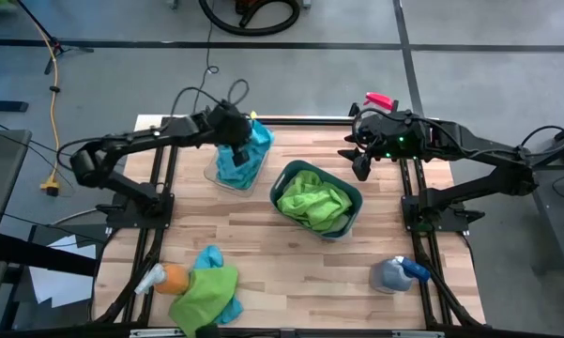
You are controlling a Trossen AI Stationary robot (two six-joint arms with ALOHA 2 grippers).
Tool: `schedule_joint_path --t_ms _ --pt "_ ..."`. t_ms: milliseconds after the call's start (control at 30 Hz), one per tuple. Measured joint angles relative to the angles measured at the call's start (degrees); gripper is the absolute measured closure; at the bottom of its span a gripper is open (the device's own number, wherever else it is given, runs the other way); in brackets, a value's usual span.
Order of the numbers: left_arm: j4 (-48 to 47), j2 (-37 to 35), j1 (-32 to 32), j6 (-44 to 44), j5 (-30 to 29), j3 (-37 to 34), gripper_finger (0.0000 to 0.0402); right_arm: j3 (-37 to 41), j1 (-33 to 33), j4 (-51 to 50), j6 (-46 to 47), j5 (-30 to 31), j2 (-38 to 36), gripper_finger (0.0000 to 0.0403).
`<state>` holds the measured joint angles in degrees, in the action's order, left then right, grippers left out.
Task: Sort microfiber towel by color & place in baskets
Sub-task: Put the blue microfiber towel into the transparent bin
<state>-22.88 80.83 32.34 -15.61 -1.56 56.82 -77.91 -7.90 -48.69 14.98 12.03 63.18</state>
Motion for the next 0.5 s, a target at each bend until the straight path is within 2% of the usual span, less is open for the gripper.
schedule_joint_path --t_ms 133,333,500 --pt "-6.7 2.5 -1.0 -5.0 2.2 1.0 0.0401 0.0 0.0 0.0 0.0 0.0 0.0 0.0185" --pt "-23.3 7.4 -0.4 -18.4 3.3 8.7 0.0401 0.0 0.0 0.0 0.0 0.0 0.0 0.0185" --pt "-27.5 13.6 0.8 -24.4 4.7 12.5 0.0401 0.0 0.0 0.0 0.6 0.0 0.0 0.0185"
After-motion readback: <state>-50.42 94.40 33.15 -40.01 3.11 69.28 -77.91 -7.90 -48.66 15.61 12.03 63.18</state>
